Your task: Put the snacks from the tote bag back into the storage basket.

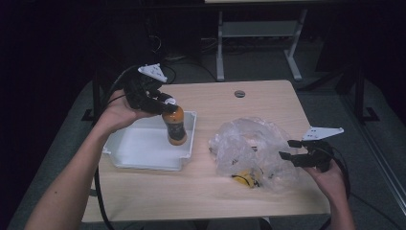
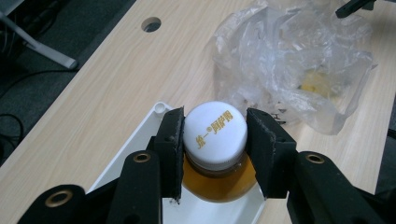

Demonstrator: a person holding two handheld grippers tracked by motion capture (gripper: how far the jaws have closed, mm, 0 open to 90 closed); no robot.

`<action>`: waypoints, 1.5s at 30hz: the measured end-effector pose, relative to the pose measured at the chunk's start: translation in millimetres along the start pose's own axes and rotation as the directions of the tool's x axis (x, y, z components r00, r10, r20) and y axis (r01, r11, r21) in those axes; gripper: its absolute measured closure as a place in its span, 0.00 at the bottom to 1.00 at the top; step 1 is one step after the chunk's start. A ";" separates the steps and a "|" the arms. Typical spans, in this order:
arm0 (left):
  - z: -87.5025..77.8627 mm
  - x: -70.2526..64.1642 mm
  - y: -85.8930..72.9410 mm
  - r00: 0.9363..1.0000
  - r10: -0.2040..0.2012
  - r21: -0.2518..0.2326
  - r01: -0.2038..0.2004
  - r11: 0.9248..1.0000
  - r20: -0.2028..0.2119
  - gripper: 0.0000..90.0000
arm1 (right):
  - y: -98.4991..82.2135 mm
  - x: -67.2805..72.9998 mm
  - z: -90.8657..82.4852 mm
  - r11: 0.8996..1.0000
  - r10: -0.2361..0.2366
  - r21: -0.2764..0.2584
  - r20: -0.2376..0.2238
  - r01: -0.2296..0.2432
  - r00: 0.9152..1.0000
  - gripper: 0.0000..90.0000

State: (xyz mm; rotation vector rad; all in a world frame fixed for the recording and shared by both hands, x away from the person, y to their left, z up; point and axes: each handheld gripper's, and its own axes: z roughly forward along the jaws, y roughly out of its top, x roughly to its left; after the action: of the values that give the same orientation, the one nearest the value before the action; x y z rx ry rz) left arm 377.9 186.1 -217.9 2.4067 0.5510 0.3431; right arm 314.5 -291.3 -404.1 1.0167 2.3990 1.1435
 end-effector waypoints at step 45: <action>43.6 5.0 -57.4 0.998 -0.063 0.036 0.064 0.997 -0.019 0.65 | 0.3 1.9 -10.4 0.999 -0.009 -0.050 0.015 0.010 1.000 0.42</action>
State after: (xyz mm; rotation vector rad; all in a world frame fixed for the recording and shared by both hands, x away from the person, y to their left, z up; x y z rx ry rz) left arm 381.3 206.1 -287.2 2.4177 0.6459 0.3304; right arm 307.8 -295.6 -397.1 0.9936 2.3490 1.1821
